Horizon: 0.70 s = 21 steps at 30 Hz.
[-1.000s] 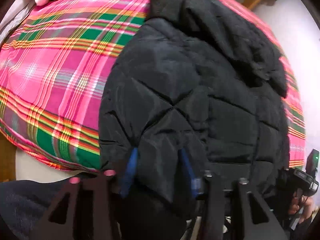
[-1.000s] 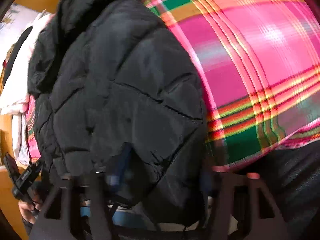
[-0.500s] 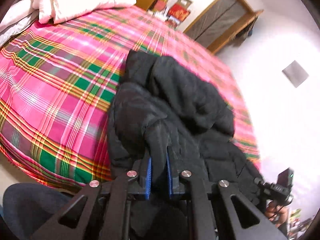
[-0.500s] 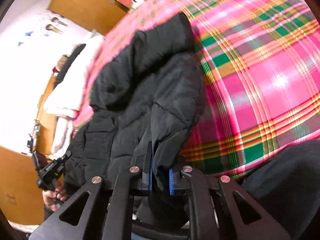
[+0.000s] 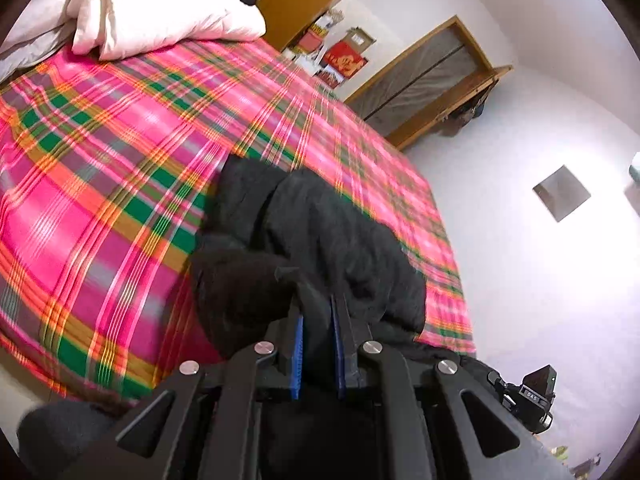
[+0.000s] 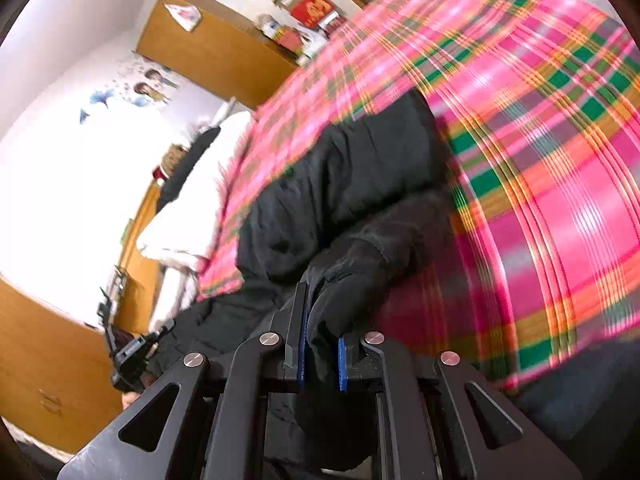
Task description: Fold large clothes
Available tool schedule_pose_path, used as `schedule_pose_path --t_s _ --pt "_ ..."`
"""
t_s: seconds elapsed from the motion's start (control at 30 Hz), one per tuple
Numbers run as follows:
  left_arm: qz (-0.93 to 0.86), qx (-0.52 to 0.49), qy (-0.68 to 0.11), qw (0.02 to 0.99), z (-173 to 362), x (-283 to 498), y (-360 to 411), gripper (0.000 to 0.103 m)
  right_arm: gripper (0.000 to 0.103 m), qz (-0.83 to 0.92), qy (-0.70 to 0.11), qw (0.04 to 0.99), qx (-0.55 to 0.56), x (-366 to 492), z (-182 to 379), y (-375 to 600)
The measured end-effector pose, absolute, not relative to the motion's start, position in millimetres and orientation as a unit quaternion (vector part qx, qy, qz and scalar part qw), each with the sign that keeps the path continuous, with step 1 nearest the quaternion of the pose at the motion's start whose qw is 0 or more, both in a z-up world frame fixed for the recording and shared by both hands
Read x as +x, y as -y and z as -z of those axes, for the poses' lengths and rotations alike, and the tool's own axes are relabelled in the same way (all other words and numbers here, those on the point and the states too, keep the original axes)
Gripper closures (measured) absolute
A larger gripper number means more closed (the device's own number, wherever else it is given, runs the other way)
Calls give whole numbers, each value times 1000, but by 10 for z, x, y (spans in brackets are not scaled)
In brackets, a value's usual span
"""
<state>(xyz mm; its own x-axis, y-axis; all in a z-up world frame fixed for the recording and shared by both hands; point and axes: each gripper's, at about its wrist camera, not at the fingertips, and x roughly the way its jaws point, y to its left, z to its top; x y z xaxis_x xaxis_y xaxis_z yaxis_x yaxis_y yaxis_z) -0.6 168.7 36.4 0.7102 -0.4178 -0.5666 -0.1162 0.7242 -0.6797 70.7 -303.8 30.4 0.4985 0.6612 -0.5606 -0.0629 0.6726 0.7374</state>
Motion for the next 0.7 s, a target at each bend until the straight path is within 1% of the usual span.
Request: schedule_pose_path --t_s 0.2,0.37,0.47,0.57,0.63,0.7 --pt "87 -390 -344 850 -528 540 -1804 91 92 -220 -419 802 365 1321 -467 3054" --pt "79 -409 -346 841 -509 1150 -1867 91 92 -205 -431 795 376 2006 -441 2976" --pt "71 -411 -357 836 -416 1580 -1896 91 92 -188 -446 784 389 2466 -318 2959" --pt "54 -419 -373 826 -228 1995 -1938 90 92 -169 -471 763 410 2957 -65 2935" --pt "38 -426 -389 816 -39 2273 -1960 88 90 -154 -490 750 417 3199 106 2909" --pt "29 -440 -404 802 161 2478 -1988 82 86 -140 -508 736 425 3401 308 2892"
